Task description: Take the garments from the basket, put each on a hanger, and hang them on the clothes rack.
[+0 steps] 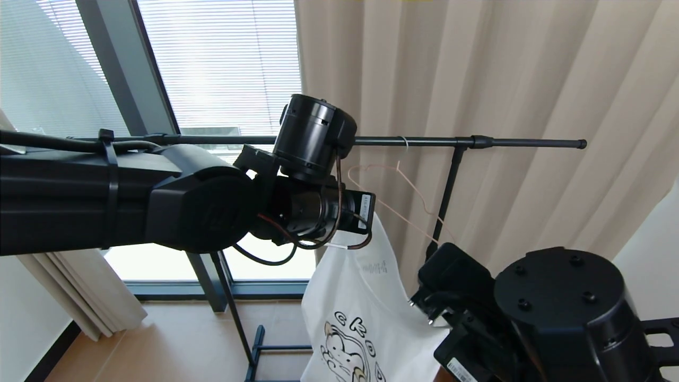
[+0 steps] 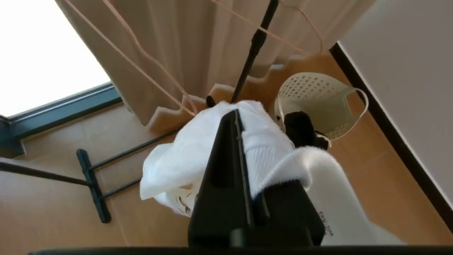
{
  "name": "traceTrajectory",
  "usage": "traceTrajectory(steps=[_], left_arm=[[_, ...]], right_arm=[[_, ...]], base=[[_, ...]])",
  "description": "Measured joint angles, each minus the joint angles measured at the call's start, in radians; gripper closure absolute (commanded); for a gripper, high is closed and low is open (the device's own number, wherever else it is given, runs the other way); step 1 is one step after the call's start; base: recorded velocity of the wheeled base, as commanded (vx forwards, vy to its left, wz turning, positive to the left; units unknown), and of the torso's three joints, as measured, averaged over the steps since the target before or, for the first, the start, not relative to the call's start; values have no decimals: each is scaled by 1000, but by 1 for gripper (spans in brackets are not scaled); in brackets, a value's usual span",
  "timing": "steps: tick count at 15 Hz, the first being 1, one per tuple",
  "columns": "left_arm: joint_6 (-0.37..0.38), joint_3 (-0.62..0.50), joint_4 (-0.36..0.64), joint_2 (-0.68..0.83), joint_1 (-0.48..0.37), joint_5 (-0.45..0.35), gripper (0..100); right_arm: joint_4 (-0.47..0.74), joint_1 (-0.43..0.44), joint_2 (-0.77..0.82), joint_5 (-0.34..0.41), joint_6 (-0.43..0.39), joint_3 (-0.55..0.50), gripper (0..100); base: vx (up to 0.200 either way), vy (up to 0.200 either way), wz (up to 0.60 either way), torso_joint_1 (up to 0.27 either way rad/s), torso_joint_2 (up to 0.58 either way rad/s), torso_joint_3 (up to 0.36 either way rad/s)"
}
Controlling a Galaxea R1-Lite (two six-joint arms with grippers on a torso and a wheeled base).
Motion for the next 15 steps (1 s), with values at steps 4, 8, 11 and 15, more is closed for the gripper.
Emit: traceTrajectory(steps=[4, 8, 11, 15], left_arm=[[5, -56, -1, 35, -15, -37, 100], [6, -74, -1, 47, -16, -51, 100], [7, -64, 7, 42, -1, -49, 100], [75, 24, 77, -19, 44, -47, 100]], right_arm=[[-5, 89, 83, 3, 238, -117, 100], [2, 111, 144, 9, 351, -216, 100], [56, 83, 119, 6, 263, -189, 100], [97, -85, 56, 1, 129, -134, 100]], base=[[0, 0, 0, 0, 0, 0], [0, 0, 0, 0, 0, 0], [0, 0, 0, 0, 0, 0], [0, 0, 0, 0, 0, 0]])
